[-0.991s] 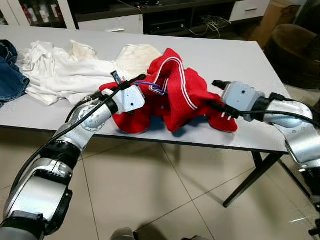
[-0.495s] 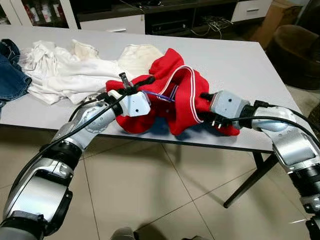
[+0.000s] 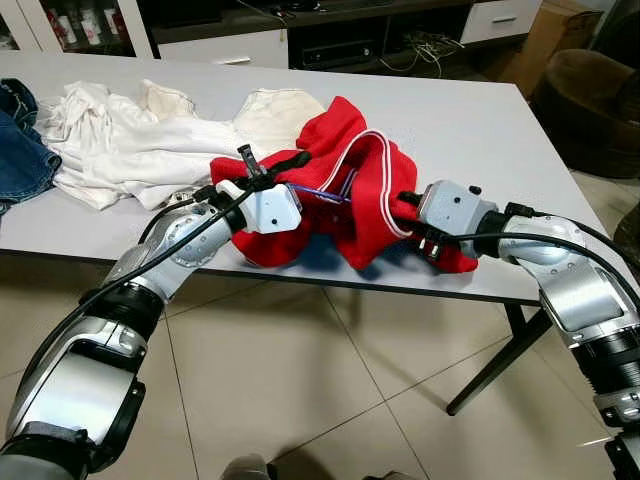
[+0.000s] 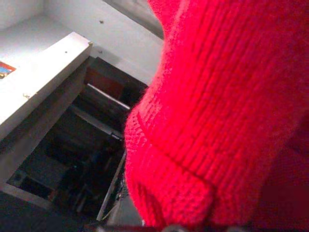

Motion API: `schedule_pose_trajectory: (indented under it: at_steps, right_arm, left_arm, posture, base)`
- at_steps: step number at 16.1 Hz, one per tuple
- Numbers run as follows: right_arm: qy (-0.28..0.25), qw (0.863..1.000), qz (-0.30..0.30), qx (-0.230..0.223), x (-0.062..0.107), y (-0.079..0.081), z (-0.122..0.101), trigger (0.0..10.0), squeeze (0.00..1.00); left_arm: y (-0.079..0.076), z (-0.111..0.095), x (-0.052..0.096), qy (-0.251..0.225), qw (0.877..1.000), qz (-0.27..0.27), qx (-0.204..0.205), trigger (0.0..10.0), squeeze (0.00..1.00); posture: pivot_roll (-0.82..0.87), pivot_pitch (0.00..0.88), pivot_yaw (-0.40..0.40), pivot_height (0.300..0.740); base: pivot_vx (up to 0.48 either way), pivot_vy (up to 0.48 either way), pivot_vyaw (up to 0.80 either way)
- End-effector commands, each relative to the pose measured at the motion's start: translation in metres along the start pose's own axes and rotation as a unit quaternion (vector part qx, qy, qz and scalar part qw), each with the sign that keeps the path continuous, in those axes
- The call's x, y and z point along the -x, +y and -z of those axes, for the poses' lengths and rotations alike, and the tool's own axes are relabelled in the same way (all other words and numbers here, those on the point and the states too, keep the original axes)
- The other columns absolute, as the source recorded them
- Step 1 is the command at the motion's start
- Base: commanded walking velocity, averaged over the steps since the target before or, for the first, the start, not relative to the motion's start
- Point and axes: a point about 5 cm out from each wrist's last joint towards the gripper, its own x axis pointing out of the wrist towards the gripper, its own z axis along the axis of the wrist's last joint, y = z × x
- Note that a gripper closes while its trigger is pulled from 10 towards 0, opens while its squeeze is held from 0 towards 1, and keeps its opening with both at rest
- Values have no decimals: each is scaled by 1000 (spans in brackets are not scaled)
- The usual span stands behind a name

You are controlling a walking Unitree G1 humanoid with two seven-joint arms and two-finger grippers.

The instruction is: Hang hanger

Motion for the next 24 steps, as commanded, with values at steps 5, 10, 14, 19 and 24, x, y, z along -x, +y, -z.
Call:
schedule_pose_trajectory:
  at_steps: [5,10,14,19,24]
  right_arm:
    - [9,1000,15,-10,3,0,7,0,0]
    - [16,998,47,-32,2,-3,12,0,0]
    - [43,992,99,-57,3,-12,23,0,0]
    - [59,986,139,-74,2,-20,29,0,0]
    - [72,977,181,-90,4,-29,36,0,0]
  left_arm:
    - [16,-9,1,-38,997,-51,-37,10000,1000]
    - [26,-10,2,-42,994,-93,-36,10000,0]
    - [24,-5,14,-42,993,-99,-55,10000,0]
    - [21,3,27,-31,992,-64,-106,10000,0]
    - [28,8,41,-17,982,-98,-164,10000,0]
  posture:
    - [75,0,15,740]
    - [75,0,16,740]
    - [77,0,18,740]
    - [83,0,18,740]
    - [88,0,13,740]
  base:
    - [0,0,0]
    - [0,0,0]
    - [0,0,0]
    - [0,0,0]
    - [0,0,0]
